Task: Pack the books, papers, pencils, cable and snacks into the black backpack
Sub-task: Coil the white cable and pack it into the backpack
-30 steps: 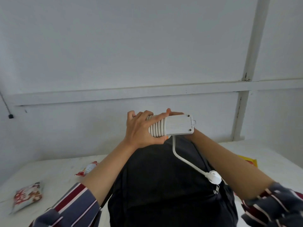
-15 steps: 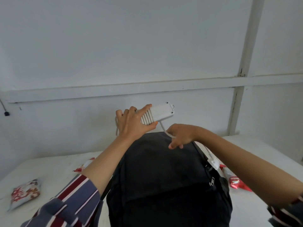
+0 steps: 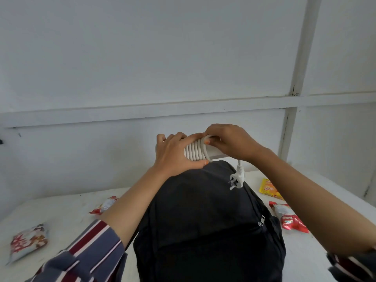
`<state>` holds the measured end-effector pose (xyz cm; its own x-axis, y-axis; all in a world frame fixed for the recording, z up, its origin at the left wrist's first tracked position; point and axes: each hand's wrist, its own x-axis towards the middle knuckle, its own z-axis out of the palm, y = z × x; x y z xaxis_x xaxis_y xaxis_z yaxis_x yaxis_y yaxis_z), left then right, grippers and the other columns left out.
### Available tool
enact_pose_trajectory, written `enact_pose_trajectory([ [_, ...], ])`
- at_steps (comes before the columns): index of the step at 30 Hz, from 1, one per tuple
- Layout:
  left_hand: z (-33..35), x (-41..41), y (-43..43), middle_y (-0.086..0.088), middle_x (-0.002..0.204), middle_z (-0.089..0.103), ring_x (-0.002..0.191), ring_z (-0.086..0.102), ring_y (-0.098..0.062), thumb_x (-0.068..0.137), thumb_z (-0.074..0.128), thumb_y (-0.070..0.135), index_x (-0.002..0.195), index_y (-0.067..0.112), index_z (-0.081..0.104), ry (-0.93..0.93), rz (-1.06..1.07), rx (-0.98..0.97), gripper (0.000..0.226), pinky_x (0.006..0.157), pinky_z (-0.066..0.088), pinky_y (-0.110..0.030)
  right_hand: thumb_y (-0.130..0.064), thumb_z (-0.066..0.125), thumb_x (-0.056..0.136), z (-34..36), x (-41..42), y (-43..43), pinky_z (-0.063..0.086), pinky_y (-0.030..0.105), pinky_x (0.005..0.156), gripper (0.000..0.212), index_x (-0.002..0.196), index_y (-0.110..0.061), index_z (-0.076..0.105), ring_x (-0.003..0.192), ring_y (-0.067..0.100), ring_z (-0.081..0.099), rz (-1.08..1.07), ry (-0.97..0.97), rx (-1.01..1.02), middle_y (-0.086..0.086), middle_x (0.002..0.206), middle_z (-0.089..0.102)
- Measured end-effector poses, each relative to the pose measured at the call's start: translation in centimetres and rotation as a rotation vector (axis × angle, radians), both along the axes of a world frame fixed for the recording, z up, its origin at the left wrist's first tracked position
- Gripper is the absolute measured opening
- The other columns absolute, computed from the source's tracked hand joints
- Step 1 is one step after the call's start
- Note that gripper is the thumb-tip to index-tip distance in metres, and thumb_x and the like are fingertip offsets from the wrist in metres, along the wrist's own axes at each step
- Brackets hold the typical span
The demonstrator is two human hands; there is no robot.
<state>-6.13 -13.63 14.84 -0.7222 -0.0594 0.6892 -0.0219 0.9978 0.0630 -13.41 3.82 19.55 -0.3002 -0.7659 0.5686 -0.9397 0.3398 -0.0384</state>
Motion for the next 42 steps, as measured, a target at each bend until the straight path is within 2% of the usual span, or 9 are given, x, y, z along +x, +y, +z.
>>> enact_pose_trajectory([
  [6,0.2,0.9,1.2,0.005,0.112,0.061,0.102,0.054,-0.014,0.060,0.049,0.086,0.128,0.045,0.045,0.013,0.094,0.031,0.080,0.080,0.016,-0.031,-0.027,0.064,0.086,-0.4,0.7,-0.2,0.045,0.030,0.062,0.016,0.097,-0.018,0.069,0.067,0.015,0.057,0.005,-0.048,-0.140,-0.004,0.077,0.068],
  [11,-0.2,1.7,1.0,0.007,0.102,0.060,0.094,0.056,-0.014,0.057,0.049,0.084,0.123,0.046,0.050,0.016,0.046,-0.039,0.077,0.085,0.017,-0.035,-0.027,0.084,0.062,2.0,0.0,0.5,0.034,0.025,0.057,0.025,0.073,-0.014,0.066,0.056,0.007,0.044,-0.001,-0.230,-0.098,-0.005,0.059,0.052],
  [18,-0.2,2.2,-0.3,0.006,0.091,0.063,0.083,0.059,-0.014,0.054,0.053,0.081,0.118,0.043,0.054,0.164,-0.119,-0.123,0.074,0.085,0.023,-0.036,-0.002,0.056,0.089,1.7,-3.0,0.7,0.049,0.014,0.073,0.023,0.109,-0.006,0.066,0.082,0.000,0.064,0.292,-0.805,0.032,-0.008,0.088,0.072],
  [23,-0.2,2.3,0.1,0.004,0.092,0.062,0.082,0.059,-0.013,0.057,0.049,0.082,0.130,0.048,0.038,0.168,-0.108,-0.134,0.081,0.085,0.023,-0.036,-0.037,0.078,0.069,-2.2,-3.8,-0.5,0.053,0.020,0.067,0.019,0.084,-0.025,0.075,0.078,0.005,0.067,0.366,-1.114,-0.158,-0.008,0.084,0.072],
  [25,-0.1,2.2,0.2,0.004,0.091,0.061,0.081,0.059,-0.014,0.058,0.047,0.082,0.128,0.049,0.039,0.165,-0.077,-0.152,0.078,0.083,0.022,-0.034,-0.029,0.081,0.066,-4.1,-3.5,-1.1,0.051,0.022,0.069,0.021,0.084,-0.020,0.073,0.073,0.003,0.065,0.372,-1.148,-0.256,-0.008,0.078,0.071],
  [29,-0.1,2.1,0.3,-0.001,0.092,0.062,0.079,0.061,-0.019,0.059,0.041,0.081,0.124,0.047,0.050,0.149,0.021,-0.107,0.074,0.072,0.015,-0.031,-0.033,0.063,0.084,-6.7,-2.3,-2.4,0.047,0.033,0.071,0.035,0.107,-0.007,0.061,0.082,0.025,0.054,0.418,-1.427,-0.397,0.017,0.097,0.059],
  [32,-0.2,2.1,0.5,-0.003,0.099,0.061,0.088,0.057,-0.021,0.059,0.031,0.083,0.130,0.048,0.046,0.083,0.118,-0.045,0.080,0.069,0.011,-0.030,-0.015,0.039,0.098,-7.3,-1.5,-2.8,0.051,0.033,0.075,0.025,0.115,-0.008,0.055,0.085,0.024,0.062,0.396,-1.531,-0.406,0.012,0.102,0.062],
  [40,-1.0,1.5,-0.7,-0.003,0.116,0.053,0.104,0.049,-0.021,0.070,0.048,0.079,0.137,0.052,0.031,-0.108,0.285,-0.040,0.074,0.083,0.023,-0.037,0.009,0.046,0.089,-7.3,-0.4,-1.9,0.056,0.025,0.074,0.032,0.111,-0.011,0.059,0.092,0.019,0.063,0.259,-1.513,-0.317,0.006,0.103,0.065],
  [42,-1.3,1.2,-0.4,-0.003,0.117,0.052,0.104,0.049,-0.020,0.071,0.049,0.077,0.137,0.051,0.031,-0.123,0.292,-0.031,0.073,0.084,0.024,-0.037,0.001,0.054,0.089,-7.2,0.0,-2.2,0.055,0.025,0.072,0.046,0.133,-0.009,0.044,0.092,0.016,0.062,0.151,-1.426,-0.297,0.006,0.113,0.061],
])
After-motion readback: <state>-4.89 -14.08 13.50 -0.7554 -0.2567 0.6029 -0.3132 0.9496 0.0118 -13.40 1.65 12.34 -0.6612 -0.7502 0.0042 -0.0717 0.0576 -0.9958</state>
